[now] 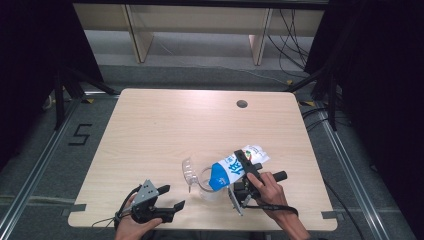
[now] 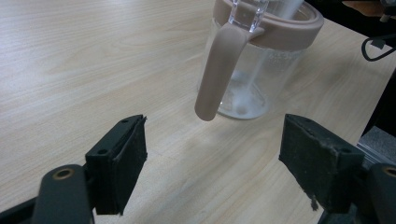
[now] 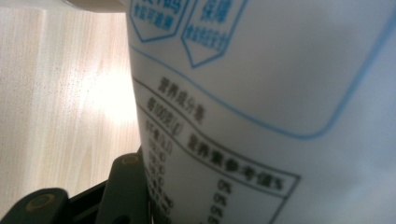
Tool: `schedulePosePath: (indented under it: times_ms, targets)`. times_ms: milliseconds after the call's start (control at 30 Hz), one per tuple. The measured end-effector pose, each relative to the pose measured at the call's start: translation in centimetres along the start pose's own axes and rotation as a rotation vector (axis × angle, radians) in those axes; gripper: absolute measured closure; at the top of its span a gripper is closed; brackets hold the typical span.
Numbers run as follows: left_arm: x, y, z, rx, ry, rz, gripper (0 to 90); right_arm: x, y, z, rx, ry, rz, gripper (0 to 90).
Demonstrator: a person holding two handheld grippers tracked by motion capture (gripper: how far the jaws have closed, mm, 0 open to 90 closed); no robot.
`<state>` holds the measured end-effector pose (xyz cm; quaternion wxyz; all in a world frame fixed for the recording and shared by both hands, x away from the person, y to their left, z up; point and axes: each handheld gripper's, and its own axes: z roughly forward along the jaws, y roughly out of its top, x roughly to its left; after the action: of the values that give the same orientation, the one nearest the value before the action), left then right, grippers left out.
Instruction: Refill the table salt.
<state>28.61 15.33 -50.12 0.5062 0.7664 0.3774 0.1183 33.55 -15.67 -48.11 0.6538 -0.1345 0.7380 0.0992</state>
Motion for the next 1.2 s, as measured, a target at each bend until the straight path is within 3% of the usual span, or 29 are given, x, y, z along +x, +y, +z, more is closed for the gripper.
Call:
schedulePosePath:
  times_ms: [167,200,233,567,600,633,800,867,1200]
  targets:
    - [0.01,0.0,-0.01,0.001,0.0,0.001,22.4,0.03,-0.08,0.09,-0.011,-0.007,0.005,53.0]
    - [0.01,0.0,-0.01,0.001,0.0,0.0,22.4,-0.32,-0.04,0.19,-0.028,-0.017,-0.049,53.0]
    - [0.01,0.0,-0.01,0.0,-0.001,0.0,22.4,-0.37,-0.01,0.07,-0.012,-0.011,-0.061,53.0]
    - [0.15,0.03,-0.02,-0.003,-0.009,0.013,22.4,-0.16,-0.1,0.16,-0.025,-0.027,-0.051,53.0]
    - [0.11,0.0,0.0,-0.004,-0.008,0.003,22.4,-0.02,-0.13,0.16,-0.023,-0.024,-0.033,53.0]
    - [0.12,0.01,0.0,-0.003,-0.008,0.006,22.4,0.35,-0.13,-0.01,0.006,-0.009,0.014,53.0]
    - [0.16,0.03,-0.01,-0.003,-0.009,0.012,22.4,0.01,0.07,-0.09,0.011,-0.001,-0.024,53.3]
    - [0.16,0.03,-0.01,-0.004,-0.009,0.012,22.4,-0.4,0.09,-0.05,-0.006,-0.01,-0.081,53.3]
    - [0.12,0.0,0.04,-0.005,-0.013,0.0,22.4,-0.27,0.12,-0.05,-0.006,-0.018,-0.063,53.6]
